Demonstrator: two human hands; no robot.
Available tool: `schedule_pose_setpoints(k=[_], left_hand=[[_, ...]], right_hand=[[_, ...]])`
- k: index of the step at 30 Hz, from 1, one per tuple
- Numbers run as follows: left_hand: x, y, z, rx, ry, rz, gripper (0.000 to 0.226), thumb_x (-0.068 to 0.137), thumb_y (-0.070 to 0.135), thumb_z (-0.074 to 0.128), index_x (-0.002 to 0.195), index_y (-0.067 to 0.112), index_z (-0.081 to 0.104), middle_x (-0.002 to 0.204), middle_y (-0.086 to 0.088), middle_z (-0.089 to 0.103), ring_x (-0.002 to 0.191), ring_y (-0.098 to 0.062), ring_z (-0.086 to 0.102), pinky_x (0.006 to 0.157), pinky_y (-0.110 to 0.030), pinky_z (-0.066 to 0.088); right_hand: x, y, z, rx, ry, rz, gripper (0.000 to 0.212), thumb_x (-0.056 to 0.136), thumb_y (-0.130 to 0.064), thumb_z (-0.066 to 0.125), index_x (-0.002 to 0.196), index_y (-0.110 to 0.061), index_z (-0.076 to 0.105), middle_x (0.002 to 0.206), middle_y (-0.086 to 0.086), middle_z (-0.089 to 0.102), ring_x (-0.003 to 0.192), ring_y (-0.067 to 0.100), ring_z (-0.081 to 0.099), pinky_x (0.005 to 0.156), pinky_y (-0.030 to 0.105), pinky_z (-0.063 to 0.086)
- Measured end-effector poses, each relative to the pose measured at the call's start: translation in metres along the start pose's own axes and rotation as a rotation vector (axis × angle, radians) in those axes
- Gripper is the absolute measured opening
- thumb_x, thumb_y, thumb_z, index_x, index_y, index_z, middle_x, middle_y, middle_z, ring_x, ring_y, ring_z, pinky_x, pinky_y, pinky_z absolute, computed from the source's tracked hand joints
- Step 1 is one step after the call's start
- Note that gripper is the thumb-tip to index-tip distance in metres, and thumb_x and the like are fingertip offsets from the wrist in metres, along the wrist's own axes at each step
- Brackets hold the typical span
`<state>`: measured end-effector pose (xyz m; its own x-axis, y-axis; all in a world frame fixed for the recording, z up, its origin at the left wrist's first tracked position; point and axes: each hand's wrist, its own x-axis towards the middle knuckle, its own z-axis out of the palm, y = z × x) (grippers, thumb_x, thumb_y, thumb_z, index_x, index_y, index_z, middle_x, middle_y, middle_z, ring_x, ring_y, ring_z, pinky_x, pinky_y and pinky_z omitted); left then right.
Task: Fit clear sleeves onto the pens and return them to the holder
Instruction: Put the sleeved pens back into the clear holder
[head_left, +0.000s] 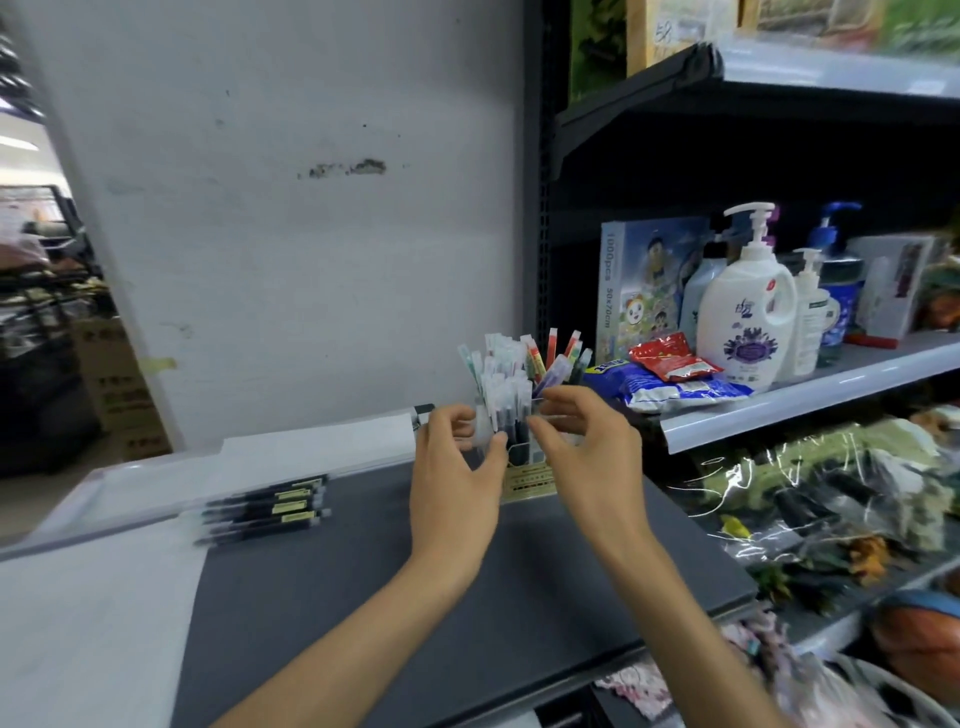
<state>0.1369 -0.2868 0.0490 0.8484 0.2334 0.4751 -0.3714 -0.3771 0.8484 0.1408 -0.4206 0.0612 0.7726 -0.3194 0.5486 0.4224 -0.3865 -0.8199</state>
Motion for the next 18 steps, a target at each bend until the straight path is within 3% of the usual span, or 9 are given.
schedule_pose_setpoints(k=[7,12,18], left_hand=[[0.005,0.001,0.013,-0.046,0.044,0.007,0.012,0.099,0.024,0.068,0.096,0.033,0.06,0.1,0.01,0.066,0.089,0.001,0.062,0.081,-0.032,0.057],[0.012,0.001,0.016,-0.066,0.041,-0.017,0.01,0.1,0.025,0.067,0.093,0.031,0.061,0.094,0.011,0.069,0.084,0.0,0.063,0.078,-0.033,0.057],[0.016,0.004,0.021,-0.057,0.044,-0.011,0.009,0.099,0.028,0.066,0.095,0.03,0.059,0.091,0.013,0.068,0.081,-0.002,0.064,0.078,-0.038,0.058]], right_hand=[[0.007,0.007,0.016,-0.085,0.042,0.037,0.014,0.089,-0.023,0.081,0.103,-0.026,0.08,0.09,-0.016,0.078,0.083,-0.004,0.072,0.084,0.031,0.061],[0.008,0.01,0.02,-0.081,0.093,0.05,0.016,0.086,-0.029,0.084,0.1,-0.027,0.076,0.083,-0.019,0.075,0.08,-0.004,0.071,0.08,0.028,0.06],[0.007,0.012,0.021,-0.137,0.08,0.061,0.006,0.089,-0.025,0.081,0.095,-0.026,0.079,0.086,-0.014,0.077,0.082,0.002,0.072,0.081,0.035,0.06]])
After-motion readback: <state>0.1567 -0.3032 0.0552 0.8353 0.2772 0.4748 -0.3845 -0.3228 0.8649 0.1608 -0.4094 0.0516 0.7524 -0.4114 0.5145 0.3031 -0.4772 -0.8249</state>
